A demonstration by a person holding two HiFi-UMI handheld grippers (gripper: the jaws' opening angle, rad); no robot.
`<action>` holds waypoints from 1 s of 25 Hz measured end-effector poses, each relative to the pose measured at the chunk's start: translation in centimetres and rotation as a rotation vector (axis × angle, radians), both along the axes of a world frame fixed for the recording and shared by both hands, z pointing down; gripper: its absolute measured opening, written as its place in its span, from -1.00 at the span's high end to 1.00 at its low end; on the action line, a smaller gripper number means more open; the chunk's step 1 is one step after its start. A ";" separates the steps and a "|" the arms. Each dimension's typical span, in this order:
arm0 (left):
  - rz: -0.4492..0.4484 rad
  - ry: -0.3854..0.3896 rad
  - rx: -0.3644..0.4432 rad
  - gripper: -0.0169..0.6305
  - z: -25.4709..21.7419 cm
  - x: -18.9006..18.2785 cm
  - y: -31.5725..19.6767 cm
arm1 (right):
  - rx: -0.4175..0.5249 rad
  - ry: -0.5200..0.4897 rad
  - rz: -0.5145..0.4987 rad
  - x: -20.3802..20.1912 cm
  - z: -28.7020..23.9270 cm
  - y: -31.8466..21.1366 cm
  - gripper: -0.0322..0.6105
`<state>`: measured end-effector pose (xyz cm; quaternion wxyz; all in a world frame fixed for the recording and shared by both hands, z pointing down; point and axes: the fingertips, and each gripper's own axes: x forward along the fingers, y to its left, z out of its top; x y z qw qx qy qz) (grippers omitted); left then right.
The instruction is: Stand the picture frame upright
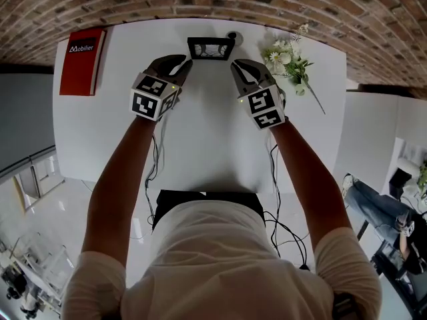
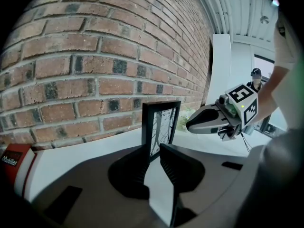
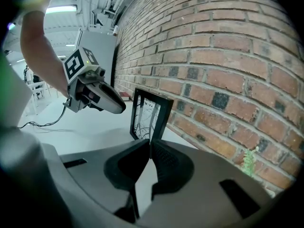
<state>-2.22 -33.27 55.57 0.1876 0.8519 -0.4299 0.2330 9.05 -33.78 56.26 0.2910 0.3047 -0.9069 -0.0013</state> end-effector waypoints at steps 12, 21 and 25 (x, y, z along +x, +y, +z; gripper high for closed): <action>0.014 0.011 0.010 0.74 -0.9 -0.5 1.5 | -0.003 0.005 0.044 0.7 -0.7 1.8 0.82; 0.025 0.063 0.016 0.73 -2.5 -0.8 4.7 | -0.028 -0.027 0.107 1.6 -1.7 4.7 0.82; 0.042 0.094 0.022 0.72 -3.6 -0.9 7.1 | -0.035 -0.050 0.144 1.9 -2.3 6.8 0.82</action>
